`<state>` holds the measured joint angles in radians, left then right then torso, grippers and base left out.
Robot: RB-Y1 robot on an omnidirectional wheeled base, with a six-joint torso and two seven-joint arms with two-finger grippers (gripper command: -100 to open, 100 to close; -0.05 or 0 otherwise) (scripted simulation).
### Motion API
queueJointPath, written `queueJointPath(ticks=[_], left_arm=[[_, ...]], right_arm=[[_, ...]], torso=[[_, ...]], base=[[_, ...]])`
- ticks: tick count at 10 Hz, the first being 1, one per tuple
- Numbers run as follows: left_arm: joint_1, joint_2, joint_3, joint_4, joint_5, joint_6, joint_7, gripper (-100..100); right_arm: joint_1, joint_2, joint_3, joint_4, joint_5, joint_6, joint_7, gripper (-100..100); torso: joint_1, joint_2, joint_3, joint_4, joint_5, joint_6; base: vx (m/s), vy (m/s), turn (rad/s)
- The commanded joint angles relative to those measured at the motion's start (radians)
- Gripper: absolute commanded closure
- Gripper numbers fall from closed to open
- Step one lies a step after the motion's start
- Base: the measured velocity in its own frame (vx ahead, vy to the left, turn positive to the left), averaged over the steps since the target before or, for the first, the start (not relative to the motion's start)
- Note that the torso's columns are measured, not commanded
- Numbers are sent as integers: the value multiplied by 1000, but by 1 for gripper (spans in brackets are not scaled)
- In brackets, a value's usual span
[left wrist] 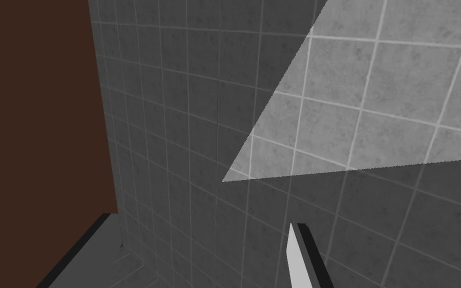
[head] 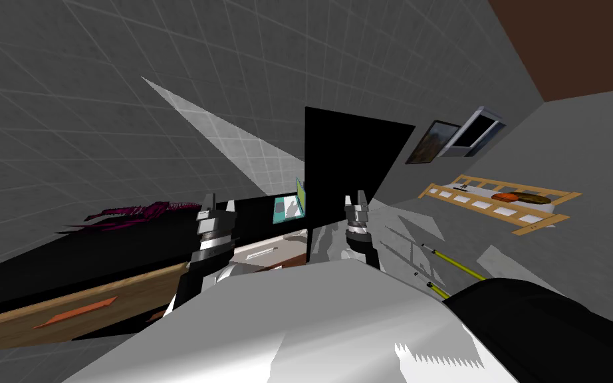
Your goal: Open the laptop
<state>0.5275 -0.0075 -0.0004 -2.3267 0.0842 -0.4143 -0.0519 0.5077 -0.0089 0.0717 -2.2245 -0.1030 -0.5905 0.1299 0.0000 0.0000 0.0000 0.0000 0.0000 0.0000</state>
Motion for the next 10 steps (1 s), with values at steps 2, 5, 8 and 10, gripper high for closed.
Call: queueJointPath(ticks=[2, 5, 8, 10], left_arm=[[0, 0, 0, 0, 0, 0, 0, 0], [0, 0, 0, 0, 0, 0, 0, 0], [0, 0, 0, 0, 0, 0, 0, 0], [-6, 39, -2, 0, 9, 9, 0, -100]], right_arm=[[0, 0, 0, 0, 0, 0, 0, 0], [0, 0, 0, 0, 0, 0, 0, 0], [0, 0, 0, 0, 0, 0, 0, 0], [0, 0, 0, 0, 0, 0, 0, 0]], torso=[[0, 104, -209, 105, 0, 0], [0, 322, -644, 322, 0, 0], [0, 544, -1087, 544, 0, 0], [0, 691, -1382, 691, 0, 0]], base=[[0, 0, 0], [0, 0, 0], [0, 0, 0], [-5, -12, 5]])
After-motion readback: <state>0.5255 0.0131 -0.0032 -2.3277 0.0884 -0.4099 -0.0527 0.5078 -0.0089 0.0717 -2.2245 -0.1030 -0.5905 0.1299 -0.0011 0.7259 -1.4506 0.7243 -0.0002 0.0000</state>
